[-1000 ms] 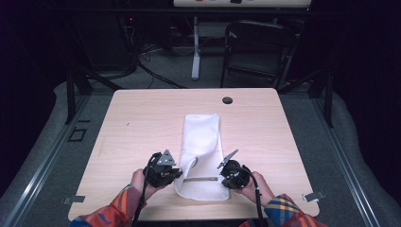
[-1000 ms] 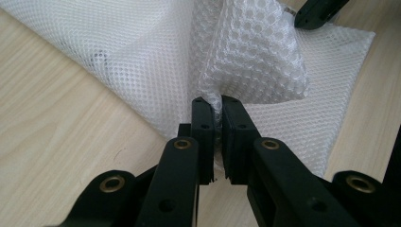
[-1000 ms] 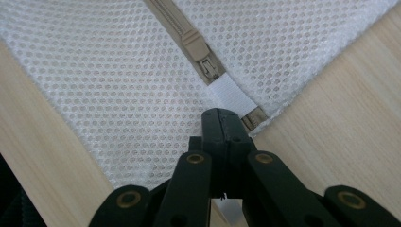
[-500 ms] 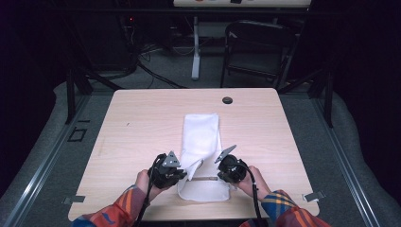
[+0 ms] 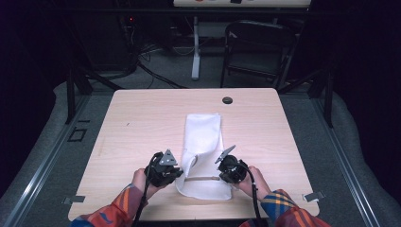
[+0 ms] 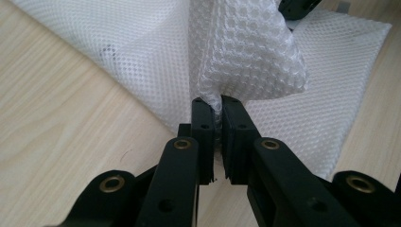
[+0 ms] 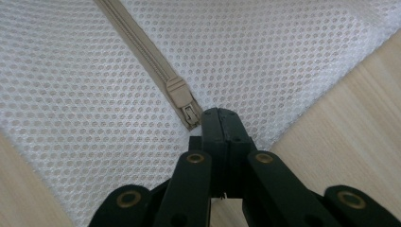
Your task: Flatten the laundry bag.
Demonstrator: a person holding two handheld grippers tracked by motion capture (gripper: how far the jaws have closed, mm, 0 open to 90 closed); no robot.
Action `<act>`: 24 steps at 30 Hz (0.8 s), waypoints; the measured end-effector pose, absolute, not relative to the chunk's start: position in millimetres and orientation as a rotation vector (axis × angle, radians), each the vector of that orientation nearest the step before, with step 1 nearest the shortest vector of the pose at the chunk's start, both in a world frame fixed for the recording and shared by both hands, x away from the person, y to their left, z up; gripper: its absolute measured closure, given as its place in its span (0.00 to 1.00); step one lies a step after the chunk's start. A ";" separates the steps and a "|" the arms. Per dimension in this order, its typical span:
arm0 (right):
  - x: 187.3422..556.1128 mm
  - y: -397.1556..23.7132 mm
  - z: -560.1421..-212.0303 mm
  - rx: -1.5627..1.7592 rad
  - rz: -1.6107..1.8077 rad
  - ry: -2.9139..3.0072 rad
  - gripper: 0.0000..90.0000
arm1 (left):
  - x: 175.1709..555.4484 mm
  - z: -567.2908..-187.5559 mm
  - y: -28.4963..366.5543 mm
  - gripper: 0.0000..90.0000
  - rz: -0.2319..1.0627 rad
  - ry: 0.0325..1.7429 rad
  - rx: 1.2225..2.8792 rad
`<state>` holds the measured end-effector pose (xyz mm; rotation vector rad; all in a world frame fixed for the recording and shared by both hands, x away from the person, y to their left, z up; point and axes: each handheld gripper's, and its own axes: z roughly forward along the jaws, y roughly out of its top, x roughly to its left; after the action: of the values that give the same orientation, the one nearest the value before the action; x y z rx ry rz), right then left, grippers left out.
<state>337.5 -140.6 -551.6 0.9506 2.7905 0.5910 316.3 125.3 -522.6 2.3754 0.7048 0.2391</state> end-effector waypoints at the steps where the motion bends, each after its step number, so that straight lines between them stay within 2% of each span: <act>1: 337.3 -141.2 -551.6 0.960 0.589 2.784 1.00 | 316.8 -522.4 126.6 0.94 0.237 0.708 2.376; 24: 339.9 -155.4 -550.9 1.033 0.539 2.733 1.00 | 313.2 -526.5 140.2 0.94 0.206 0.740 2.443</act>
<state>339.9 -155.4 -550.9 1.0332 2.7326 0.5385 313.2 140.2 -526.5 2.4425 0.7400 0.2055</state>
